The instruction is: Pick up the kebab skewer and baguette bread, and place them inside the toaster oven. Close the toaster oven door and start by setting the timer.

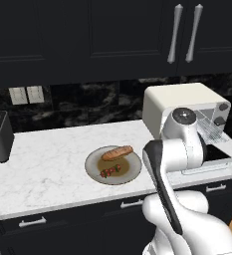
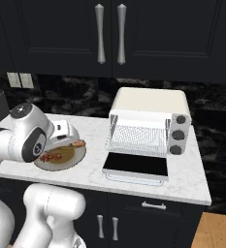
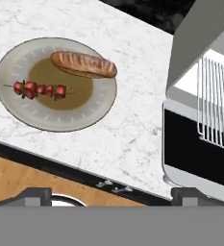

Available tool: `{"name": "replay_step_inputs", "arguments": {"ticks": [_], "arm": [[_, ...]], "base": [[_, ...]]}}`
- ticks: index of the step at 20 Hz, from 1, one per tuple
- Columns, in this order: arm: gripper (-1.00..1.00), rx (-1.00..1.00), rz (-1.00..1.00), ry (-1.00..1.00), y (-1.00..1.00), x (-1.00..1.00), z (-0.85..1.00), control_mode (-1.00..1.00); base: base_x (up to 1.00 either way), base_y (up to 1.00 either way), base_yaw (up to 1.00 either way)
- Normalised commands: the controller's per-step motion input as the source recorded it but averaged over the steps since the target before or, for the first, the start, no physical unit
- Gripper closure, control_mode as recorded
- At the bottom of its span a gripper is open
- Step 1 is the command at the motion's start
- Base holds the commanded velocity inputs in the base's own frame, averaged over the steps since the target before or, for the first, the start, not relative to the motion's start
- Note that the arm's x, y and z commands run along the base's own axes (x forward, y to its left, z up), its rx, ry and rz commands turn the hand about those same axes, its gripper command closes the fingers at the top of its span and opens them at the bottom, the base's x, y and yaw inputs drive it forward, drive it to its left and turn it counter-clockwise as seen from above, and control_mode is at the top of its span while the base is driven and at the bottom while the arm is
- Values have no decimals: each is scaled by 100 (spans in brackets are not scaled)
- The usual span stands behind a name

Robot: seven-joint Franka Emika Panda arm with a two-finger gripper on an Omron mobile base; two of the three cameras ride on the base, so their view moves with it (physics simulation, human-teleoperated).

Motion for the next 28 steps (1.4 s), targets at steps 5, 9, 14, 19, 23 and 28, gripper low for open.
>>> {"name": "replay_step_inputs", "arguments": {"ticks": [5,9,14,19,23,28], "arm": [[-100,13,1,0,63,-1,-2,-100],[-100,27,-10,0,46,1,-11,-100],[-100,5,7,-5,53,1,-17,-100],[-100,-16,7,6,59,13,-9,-100],[-100,-4,4,5,30,18,-20,-100],[-100,8,-18,0,28,18,-28,-100]], "base": [[0,0,0],[0,0,0],[0,0,0],[0,0,0],[0,0,0],[0,0,0]]}}
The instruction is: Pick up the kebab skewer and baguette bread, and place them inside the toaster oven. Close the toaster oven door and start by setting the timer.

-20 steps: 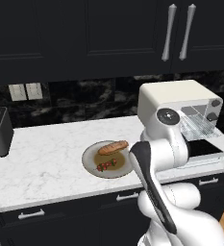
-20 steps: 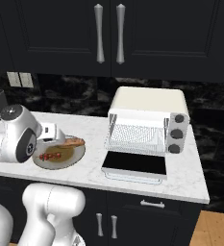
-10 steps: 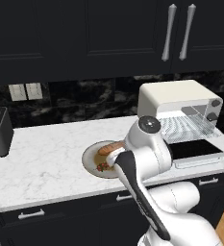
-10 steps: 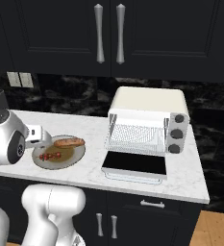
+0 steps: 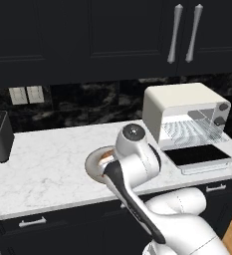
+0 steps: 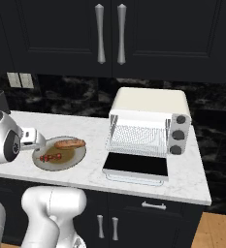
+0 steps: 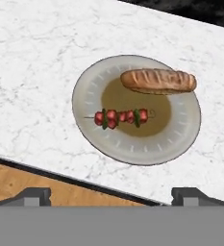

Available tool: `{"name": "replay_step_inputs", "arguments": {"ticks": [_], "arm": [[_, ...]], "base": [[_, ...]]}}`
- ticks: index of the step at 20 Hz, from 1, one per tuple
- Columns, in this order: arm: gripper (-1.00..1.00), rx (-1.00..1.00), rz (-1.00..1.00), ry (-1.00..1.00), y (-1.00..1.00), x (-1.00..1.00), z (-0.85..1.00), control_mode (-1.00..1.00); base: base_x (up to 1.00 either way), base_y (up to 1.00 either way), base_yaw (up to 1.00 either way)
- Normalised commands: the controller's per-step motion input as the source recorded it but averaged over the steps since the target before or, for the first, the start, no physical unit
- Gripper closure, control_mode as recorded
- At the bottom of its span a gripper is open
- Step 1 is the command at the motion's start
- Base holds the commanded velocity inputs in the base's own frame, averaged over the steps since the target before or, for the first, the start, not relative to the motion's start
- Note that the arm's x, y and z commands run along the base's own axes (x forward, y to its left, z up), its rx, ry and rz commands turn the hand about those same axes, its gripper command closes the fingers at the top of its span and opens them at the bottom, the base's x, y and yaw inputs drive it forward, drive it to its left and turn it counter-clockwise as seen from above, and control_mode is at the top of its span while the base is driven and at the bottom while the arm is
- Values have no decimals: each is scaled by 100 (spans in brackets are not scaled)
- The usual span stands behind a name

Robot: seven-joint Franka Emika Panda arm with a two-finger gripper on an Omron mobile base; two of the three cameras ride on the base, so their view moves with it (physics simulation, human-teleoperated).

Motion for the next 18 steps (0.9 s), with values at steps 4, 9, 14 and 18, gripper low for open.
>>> {"name": "replay_step_inputs", "arguments": {"ticks": [4,9,14,18], "arm": [[-100,14,-29,0,18,20,-28,-100],[-100,14,-37,2,1,21,-26,-100],[-100,21,-26,13,0,30,-23,-100],[-100,28,-14,22,0,26,-20,-100]], "base": [[0,0,0],[0,0,0],[0,0,0],[0,0,0]]}}
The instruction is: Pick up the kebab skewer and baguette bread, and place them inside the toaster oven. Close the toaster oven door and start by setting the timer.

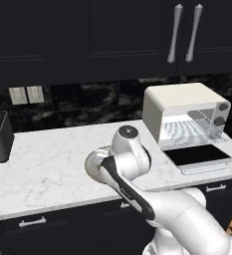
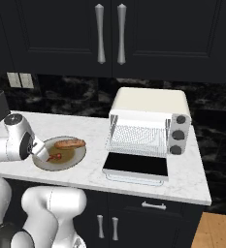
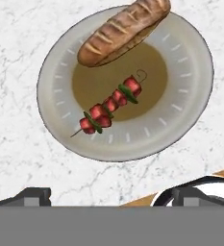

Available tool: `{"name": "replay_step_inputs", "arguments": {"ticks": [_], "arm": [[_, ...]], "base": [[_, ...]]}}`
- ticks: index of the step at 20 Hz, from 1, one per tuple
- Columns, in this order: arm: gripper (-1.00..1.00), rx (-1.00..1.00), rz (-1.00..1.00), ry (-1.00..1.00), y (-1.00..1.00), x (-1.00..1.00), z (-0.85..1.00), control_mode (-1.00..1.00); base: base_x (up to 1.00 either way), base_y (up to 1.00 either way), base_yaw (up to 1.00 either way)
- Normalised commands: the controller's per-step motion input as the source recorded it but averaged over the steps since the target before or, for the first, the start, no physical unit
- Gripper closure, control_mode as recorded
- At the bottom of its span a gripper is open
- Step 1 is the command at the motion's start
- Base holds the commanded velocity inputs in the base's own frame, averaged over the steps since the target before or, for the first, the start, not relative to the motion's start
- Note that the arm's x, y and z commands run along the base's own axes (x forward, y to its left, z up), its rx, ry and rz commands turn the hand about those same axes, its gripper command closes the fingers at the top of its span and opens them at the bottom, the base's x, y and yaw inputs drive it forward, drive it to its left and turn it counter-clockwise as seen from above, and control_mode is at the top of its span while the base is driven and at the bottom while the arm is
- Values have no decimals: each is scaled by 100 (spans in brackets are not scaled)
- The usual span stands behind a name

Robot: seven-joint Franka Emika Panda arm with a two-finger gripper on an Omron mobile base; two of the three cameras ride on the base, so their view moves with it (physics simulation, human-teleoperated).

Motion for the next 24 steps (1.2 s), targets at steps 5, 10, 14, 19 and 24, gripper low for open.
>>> {"name": "replay_step_inputs", "arguments": {"ticks": [5,10,14,19,24], "arm": [[-100,10,-13,14,11,23,-32,-100],[-100,0,-14,3,23,25,-21,-100],[-100,0,-12,0,18,26,-17,-100],[-100,0,-7,6,4,12,-23,-100],[-100,0,-4,2,0,18,-21,-100]], "base": [[0,0,0],[0,0,0],[0,0,0],[0,0,0],[0,0,0]]}}
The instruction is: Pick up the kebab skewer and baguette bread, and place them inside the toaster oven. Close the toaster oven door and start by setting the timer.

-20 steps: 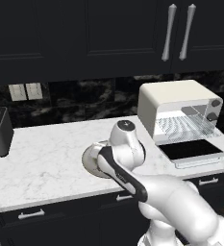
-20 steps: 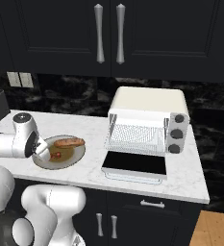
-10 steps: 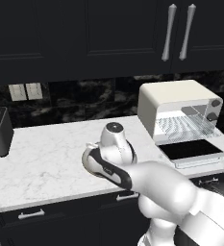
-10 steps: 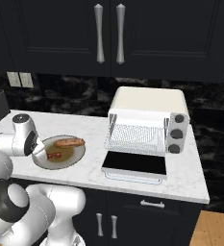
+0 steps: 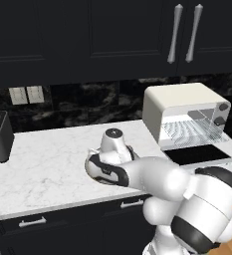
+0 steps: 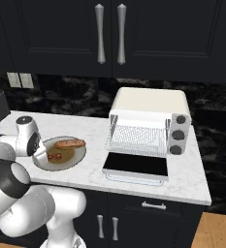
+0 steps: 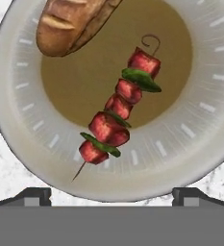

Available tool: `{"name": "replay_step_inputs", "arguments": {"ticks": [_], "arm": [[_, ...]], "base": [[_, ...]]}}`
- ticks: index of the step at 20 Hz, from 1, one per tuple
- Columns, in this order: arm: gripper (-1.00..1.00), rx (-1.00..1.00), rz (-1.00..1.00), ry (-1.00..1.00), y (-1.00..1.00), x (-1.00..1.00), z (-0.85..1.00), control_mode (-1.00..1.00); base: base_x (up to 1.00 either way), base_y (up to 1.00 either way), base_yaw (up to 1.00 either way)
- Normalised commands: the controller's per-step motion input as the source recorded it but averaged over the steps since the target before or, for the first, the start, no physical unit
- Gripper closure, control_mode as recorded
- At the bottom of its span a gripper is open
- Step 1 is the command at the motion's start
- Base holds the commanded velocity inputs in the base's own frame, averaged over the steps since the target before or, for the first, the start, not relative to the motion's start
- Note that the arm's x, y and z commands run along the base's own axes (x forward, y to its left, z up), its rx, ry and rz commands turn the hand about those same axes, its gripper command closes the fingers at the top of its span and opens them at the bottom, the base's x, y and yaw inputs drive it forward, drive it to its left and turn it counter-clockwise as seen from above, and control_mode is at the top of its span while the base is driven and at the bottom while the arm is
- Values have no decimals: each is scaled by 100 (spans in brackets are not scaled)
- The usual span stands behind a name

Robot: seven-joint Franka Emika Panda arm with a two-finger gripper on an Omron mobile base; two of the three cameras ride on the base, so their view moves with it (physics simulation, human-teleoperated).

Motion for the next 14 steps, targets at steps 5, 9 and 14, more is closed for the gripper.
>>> {"name": "replay_step_inputs", "arguments": {"ticks": [5,9,14], "arm": [[-100,0,-1,2,0,14,-17,-100],[-100,0,0,3,0,12,-19,-100],[-100,0,0,1,0,11,-15,-100]], "base": [[0,0,0],[0,0,0],[0,0,0]]}}
